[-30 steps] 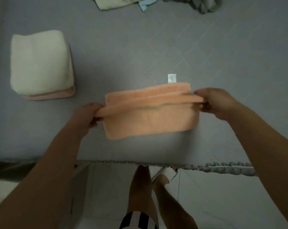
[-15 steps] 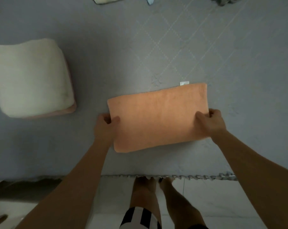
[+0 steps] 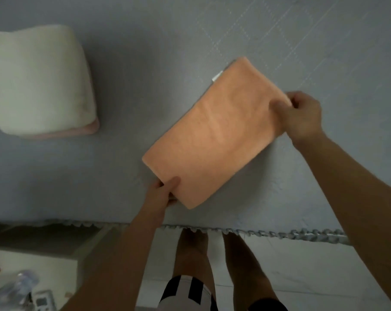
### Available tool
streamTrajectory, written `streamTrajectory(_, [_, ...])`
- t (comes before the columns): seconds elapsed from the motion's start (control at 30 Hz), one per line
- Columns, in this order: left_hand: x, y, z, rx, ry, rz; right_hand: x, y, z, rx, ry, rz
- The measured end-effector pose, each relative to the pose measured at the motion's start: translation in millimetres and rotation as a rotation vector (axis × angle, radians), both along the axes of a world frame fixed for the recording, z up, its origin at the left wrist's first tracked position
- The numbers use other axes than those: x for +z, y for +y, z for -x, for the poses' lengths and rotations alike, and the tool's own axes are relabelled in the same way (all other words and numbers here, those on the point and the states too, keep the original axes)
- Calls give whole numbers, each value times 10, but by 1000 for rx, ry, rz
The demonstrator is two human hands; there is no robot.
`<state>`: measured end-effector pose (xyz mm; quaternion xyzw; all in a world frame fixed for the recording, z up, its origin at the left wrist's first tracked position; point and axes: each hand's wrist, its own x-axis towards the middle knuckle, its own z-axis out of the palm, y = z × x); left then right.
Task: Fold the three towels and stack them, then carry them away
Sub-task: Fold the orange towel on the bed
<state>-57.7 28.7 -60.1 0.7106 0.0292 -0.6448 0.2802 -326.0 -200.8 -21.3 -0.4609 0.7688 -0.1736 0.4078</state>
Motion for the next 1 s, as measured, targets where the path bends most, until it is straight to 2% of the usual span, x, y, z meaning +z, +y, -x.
streamTrajectory(0.07, [-17, 197, 236, -1, 51, -22, -18, -127, -17, -182, -194, 23])
streamTrajectory(0.13, [-50, 260, 308, 86, 33, 34, -109, -26, 11, -292, -326, -116])
streamTrajectory(0.23, [-128, 146, 183, 336, -67, 111, -206, 585, -9, -198, -415, -504])
streamTrajectory(0.27, [-161, 84, 124, 358, -99, 120, -236, 819, -33, -151, -438, -587])
streamTrajectory(0.33, [-217, -33, 62, 277, -136, 131, -306, 1235, -119, -81, -485, -727])
streamTrajectory(0.4, [-215, -101, 112, 126, -74, 87, -341, 1566, -221, -12, -512, -842])
streamTrajectory(0.5, [-74, -21, 311, -47, 100, -26, -331, 1878, -271, -1, -534, -840])
streamTrajectory(0.63, [198, 305, 620, 19, 184, -95, -117, 2016, 107, 20, -404, -766])
streamTrajectory(0.7, [403, 461, 717, 113, 161, -135, 74, 2035, 362, -30, -360, -732])
streamTrajectory(0.8, [782, 548, 774, 131, 93, -138, 430, 2029, 558, -45, -428, -735])
streamTrajectory(0.93, [1261, 216, 737, 98, -82, -17, 821, 1775, 561, -62, -504, -625])
streamTrajectory(1.0, [1400, -184, 695, 30, -121, 113, 847, 1454, 523, -122, -540, -605])
